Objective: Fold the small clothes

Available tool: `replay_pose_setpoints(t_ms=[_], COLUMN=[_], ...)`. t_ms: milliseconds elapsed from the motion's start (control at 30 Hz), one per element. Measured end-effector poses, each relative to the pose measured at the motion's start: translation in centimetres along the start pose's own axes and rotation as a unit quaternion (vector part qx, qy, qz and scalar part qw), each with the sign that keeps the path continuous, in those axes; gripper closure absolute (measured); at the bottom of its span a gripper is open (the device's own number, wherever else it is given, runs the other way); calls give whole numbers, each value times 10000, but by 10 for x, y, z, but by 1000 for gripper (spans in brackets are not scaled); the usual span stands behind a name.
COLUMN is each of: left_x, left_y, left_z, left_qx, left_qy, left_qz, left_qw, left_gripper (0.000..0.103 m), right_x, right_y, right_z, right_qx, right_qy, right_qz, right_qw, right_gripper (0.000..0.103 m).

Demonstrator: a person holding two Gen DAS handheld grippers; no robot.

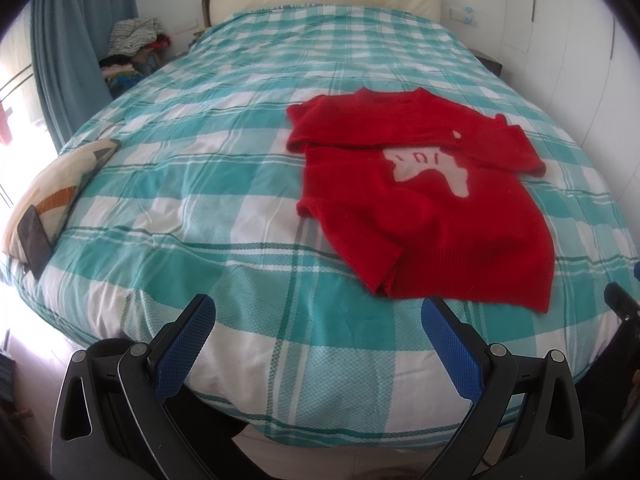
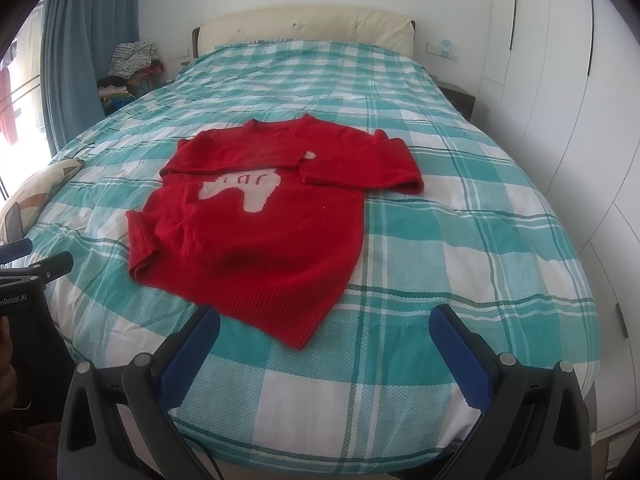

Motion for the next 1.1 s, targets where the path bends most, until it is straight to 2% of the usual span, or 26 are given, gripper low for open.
replay_pose_setpoints(t_ms=[100,267,333,433,500,667,767,900,1100], left_x=[-9,-35,-53,-74,-73,-52,-30,-3,8], left_y=[3,-2,-3,2,13,38,52,65,66], left_z=[-10,13,16,-2,-25,-86,-98,-95,-66], left_qx=[-7,-404,-354,-195,-41,475,616,659,288], left_qy=[451,859,710,58,-218,-314,-274,-130,11], left_qz=[-57,-218,-310,-493,-637,-673,-585,-499,-507], left_qw=[9990,9952,9964,9986,9977,9961,9960,9965,9983], left_gripper=[0,0,0,1,3,3,3,3,3], right_x=[-5,-34,-47,-59,-61,-56,-56,-53,-50], right_y=[-1,1,4,9,12,10,8,5,5], right_z=[8,19,22,28,33,39,40,37,38], right_qx=[-98,-172,-259,-365,-348,-110,-53,120,187], right_qy=[57,116,31,-95,-24,451,674,855,902], right_qz=[-1,-257,-413,-595,-626,-406,-368,-288,-279], right_qw=[9999,9995,9988,9975,9974,9981,9970,9958,9954], right_gripper=[0,0,0,0,0,0,0,0,0])
Point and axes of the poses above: each gripper's, at about its wrist camera, not at the fingertips, and x roughly against the way its jaws point, z to its right, y to its underside, the point moved 1 cm from there along -x, roughly the way its jaws point, and after that the axes turned 15 degrees about -x, right-handed, at the moved point
